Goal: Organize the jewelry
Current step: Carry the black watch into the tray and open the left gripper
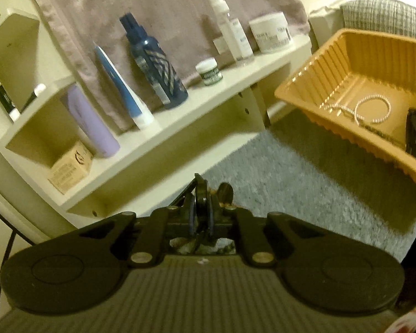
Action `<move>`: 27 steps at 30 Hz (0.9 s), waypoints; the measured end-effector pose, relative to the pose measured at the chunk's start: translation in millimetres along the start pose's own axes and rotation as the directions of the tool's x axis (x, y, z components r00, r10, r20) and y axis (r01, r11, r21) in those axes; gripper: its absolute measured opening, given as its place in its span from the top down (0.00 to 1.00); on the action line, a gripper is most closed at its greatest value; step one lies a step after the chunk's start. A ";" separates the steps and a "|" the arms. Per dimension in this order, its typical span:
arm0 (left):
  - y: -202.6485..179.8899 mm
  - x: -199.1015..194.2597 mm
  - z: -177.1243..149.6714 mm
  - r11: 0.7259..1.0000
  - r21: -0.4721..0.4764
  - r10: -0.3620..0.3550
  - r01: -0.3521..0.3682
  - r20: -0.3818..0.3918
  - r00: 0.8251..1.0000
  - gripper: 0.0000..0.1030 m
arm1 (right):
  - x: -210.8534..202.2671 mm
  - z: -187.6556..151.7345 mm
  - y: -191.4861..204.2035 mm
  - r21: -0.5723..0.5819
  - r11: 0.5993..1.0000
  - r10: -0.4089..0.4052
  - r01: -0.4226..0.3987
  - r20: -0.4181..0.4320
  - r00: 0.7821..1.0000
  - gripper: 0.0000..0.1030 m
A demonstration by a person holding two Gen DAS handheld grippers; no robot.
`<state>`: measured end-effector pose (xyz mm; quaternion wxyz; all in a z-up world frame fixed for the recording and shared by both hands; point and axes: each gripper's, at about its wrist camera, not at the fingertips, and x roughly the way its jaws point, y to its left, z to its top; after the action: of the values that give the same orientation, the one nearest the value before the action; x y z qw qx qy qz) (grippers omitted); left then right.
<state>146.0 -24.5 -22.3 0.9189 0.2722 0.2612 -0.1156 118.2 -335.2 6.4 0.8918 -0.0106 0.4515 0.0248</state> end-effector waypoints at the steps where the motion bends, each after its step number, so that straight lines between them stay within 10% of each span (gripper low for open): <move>1: -0.2 -1.8 2.3 1.000 -0.002 0.000 0.000 0.006 1.000 0.92 | -0.1 -0.1 0.1 0.000 1.000 0.000 0.000 0.000 1.000 0.97; 10: -17.3 -19.9 27.4 0.994 -0.047 -0.095 0.099 0.071 0.993 0.92 | -0.4 0.3 -0.4 0.000 1.000 0.000 0.000 0.001 1.000 0.97; 27: -107.4 -25.2 71.7 0.935 -0.006 -0.352 0.356 0.141 0.926 0.92 | -0.8 0.0 -0.3 0.003 1.000 0.002 -0.002 0.003 1.000 0.97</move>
<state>116.7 -151.6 -4.5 0.9029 0.1978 0.2438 -0.2937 117.7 -335.5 7.1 0.8924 -0.0088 0.4504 0.0250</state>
